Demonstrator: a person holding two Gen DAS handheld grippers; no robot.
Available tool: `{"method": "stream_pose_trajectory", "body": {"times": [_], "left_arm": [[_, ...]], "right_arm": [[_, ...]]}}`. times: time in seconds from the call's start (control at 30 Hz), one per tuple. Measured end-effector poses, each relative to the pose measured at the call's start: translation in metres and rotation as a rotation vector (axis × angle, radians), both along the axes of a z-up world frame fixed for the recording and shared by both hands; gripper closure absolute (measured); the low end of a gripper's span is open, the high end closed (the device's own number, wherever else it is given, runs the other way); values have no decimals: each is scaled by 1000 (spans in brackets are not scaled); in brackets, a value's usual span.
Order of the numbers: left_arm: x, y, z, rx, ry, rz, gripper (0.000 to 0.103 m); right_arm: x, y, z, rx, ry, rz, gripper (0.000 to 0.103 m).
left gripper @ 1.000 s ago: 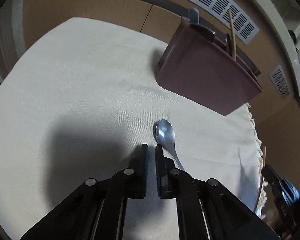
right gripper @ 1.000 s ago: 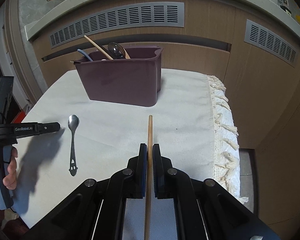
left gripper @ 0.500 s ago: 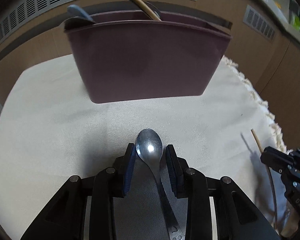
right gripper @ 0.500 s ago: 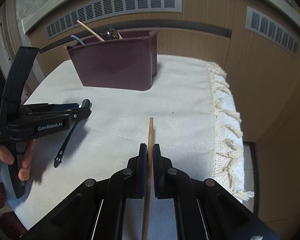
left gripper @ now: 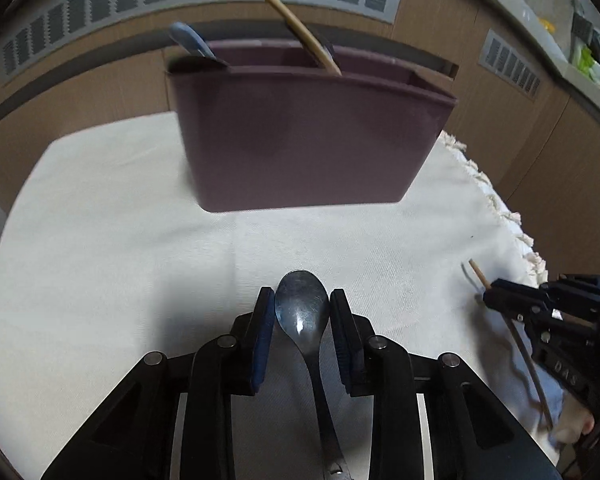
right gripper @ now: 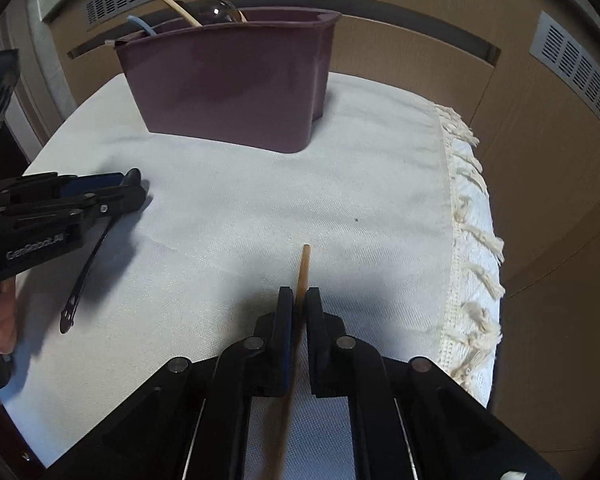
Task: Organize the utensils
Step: 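Lift both grippers over the purple caddy and open them to drop spoon and chopstick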
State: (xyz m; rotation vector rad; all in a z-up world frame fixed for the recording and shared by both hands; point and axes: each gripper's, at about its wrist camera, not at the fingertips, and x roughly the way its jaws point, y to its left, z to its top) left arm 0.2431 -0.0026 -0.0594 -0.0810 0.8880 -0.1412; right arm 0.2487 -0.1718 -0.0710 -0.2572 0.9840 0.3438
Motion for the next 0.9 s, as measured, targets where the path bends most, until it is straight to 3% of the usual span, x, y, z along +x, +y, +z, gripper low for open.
{"method": "stream_pose_trajectory", "body": {"times": [0.23, 0.33, 0.47, 0.6, 0.7, 0.83, 0.9], "left_arm": [[-22, 15, 41, -36, -112, -4, 74], [-32, 30, 76, -76, -215, -3, 75], [-31, 55, 161, -177, -432, -10, 75], [-13, 68, 228, -156, -652, -13, 75], [21, 74, 235, -126, -690, -5, 74], [60, 92, 213, -183, -684, 22, 74], [83, 96, 189, -217, -632, 33, 74]], "right_arm": [[-1, -4, 43, 108, -101, -41, 98], [-2, -1, 70, 163, -170, -59, 98], [3, 1, 126, 265, -302, -75, 98], [13, 10, 205, 320, -508, -68, 98], [33, 28, 240, 329, -614, -43, 98], [64, 44, 247, 318, -618, -30, 98], [78, 49, 242, 294, -602, -16, 98]]}}
